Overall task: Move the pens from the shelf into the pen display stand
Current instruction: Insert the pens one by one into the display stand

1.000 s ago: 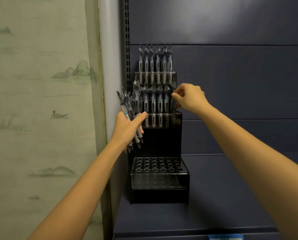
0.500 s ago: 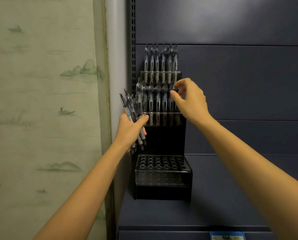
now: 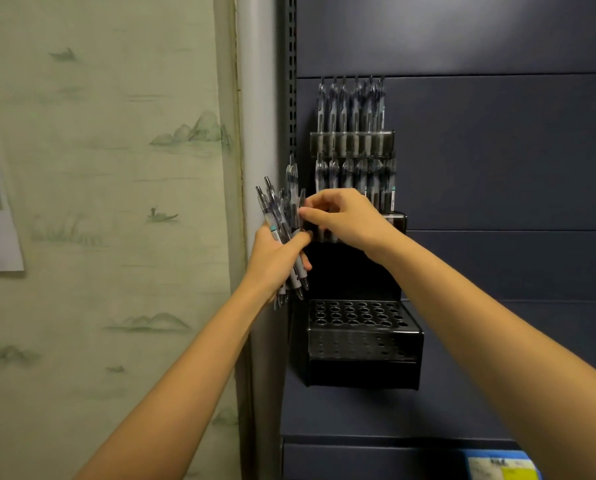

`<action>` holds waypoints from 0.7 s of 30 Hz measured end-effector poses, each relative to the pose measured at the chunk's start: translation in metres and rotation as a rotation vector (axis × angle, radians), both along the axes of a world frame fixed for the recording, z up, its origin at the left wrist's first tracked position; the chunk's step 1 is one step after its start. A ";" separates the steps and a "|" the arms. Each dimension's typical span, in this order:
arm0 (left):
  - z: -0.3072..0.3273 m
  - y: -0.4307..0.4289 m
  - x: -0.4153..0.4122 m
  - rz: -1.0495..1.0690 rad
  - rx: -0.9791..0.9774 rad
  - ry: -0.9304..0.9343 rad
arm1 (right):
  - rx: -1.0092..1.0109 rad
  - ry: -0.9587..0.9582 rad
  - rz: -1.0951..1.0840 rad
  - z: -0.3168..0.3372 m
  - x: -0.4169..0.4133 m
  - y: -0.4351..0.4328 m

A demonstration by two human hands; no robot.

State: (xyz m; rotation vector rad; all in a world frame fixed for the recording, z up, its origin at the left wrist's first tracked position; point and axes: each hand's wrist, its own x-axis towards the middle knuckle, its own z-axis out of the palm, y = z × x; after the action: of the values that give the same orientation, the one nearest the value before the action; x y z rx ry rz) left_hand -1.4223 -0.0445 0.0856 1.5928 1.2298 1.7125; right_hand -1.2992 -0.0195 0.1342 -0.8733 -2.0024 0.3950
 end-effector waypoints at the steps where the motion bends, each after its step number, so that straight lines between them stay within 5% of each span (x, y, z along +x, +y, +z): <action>1: 0.000 0.002 -0.002 0.001 -0.003 0.004 | 0.000 -0.013 -0.017 0.000 -0.003 0.000; 7: -0.004 0.010 -0.009 0.000 -0.003 0.028 | 0.008 -0.032 -0.103 -0.001 -0.015 -0.001; 17: -0.019 0.003 -0.017 -0.031 -0.041 0.067 | 0.147 0.248 -0.155 0.029 -0.001 -0.002; 21: -0.033 0.004 -0.031 0.033 -0.042 0.053 | 0.174 0.164 -0.205 0.024 0.008 0.001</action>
State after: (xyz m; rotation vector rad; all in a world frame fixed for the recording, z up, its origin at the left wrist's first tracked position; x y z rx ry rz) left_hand -1.4531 -0.0406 0.0524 1.6109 1.3165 1.6633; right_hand -1.2909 -0.0189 0.1582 -0.8966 -1.7490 0.1675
